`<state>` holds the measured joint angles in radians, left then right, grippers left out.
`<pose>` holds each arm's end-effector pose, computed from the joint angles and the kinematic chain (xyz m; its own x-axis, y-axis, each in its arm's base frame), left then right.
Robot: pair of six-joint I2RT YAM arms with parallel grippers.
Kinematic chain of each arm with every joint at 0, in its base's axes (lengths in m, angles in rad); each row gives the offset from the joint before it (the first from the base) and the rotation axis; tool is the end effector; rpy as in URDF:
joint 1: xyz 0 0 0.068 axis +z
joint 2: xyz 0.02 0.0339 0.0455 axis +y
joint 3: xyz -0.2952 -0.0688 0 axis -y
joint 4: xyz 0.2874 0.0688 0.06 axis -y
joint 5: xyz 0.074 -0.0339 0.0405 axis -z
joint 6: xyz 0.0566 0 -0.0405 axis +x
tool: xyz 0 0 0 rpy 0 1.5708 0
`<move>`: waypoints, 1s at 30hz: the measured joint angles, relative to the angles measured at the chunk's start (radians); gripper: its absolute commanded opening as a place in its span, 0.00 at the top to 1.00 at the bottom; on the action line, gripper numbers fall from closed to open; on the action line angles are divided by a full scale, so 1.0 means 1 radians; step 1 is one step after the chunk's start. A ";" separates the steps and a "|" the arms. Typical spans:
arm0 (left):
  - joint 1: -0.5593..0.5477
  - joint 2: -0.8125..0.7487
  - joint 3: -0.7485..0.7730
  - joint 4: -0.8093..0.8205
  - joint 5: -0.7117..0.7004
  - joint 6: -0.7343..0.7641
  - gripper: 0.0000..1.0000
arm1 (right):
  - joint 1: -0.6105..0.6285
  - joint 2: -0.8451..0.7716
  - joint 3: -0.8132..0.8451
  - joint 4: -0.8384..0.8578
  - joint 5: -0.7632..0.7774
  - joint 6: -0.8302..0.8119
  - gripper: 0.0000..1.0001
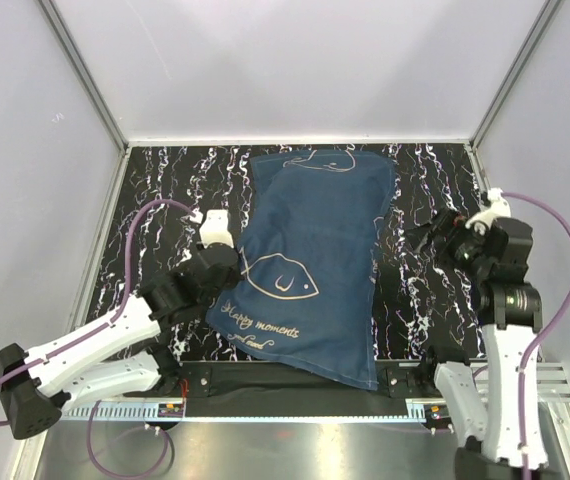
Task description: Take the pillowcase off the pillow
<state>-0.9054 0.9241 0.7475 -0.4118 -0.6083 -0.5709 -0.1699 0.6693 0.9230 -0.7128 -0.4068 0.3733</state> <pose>0.1710 -0.1655 0.2908 -0.4786 -0.1085 -0.8713 0.1111 0.9769 -0.1826 0.1660 -0.0058 0.3710 -0.4775 0.4217 -0.7708 -0.0216 0.8713 0.4902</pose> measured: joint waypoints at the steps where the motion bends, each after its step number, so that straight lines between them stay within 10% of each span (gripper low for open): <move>1: 0.001 -0.011 0.000 -0.014 -0.008 -0.006 1.00 | 0.029 0.024 0.015 0.006 0.015 -0.001 0.00; 14: 0.002 -0.022 -0.026 -0.068 -0.013 -0.067 1.00 | 0.736 0.417 0.066 0.183 0.435 0.082 0.00; 30: 0.053 -0.074 0.140 -0.101 -0.050 0.051 1.00 | 0.979 0.302 -0.185 0.193 0.619 0.315 0.11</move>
<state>-0.8524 0.8501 0.8871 -0.5133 -0.6579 -0.5198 0.8093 0.9710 0.7380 -0.5194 0.2119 0.6888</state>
